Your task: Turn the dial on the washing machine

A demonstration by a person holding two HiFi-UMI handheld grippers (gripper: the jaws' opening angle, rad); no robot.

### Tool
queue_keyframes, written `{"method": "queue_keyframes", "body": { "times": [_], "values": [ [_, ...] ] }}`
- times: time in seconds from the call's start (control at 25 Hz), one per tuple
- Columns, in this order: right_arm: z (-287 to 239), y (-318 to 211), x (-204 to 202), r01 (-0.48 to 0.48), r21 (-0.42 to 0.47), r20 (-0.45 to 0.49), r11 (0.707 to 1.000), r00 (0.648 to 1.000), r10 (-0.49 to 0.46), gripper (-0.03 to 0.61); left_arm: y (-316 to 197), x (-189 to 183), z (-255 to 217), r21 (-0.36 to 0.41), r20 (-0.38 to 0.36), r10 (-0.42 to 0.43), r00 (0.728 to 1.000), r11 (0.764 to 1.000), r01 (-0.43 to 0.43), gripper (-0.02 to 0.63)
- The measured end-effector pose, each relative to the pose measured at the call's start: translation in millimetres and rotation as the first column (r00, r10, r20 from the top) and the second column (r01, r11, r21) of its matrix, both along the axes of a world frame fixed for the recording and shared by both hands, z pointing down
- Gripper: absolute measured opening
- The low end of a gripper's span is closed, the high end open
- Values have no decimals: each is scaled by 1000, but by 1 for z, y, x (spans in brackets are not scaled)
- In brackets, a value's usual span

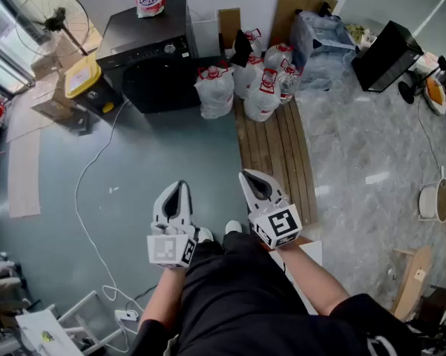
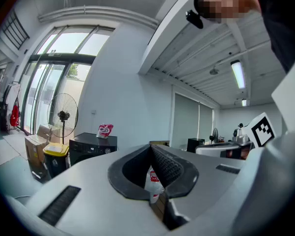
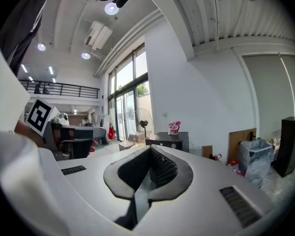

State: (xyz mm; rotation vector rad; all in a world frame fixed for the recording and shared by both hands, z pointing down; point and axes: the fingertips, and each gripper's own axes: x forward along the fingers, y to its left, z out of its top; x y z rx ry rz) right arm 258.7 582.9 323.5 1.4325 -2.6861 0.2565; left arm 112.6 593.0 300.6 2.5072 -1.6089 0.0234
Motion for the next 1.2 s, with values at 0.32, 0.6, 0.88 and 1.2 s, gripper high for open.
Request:
{"method": "queue_keyframes", "body": {
  "times": [0.32,0.6,0.88,1.2],
  "values": [
    [-1,5,0,-53,-8,4,999,999,53,-2,15,-25,9,-3,-20,-42,999,999,42,3],
    [-6,6,-6,-47,-4,2,999,999,47,0,19,-41,12,-5,-25,-67,997,998,67,3],
    [4,2,3,-29,-30,-15,999,999,28,1,18,-43,15,-11,-24,-65,998,998,64,3],
    [10,-16,12,-43,-47,-34,998,999,42,191,2,-62,16,-5,-55,-71,996,997,71,145]
  ]
}}
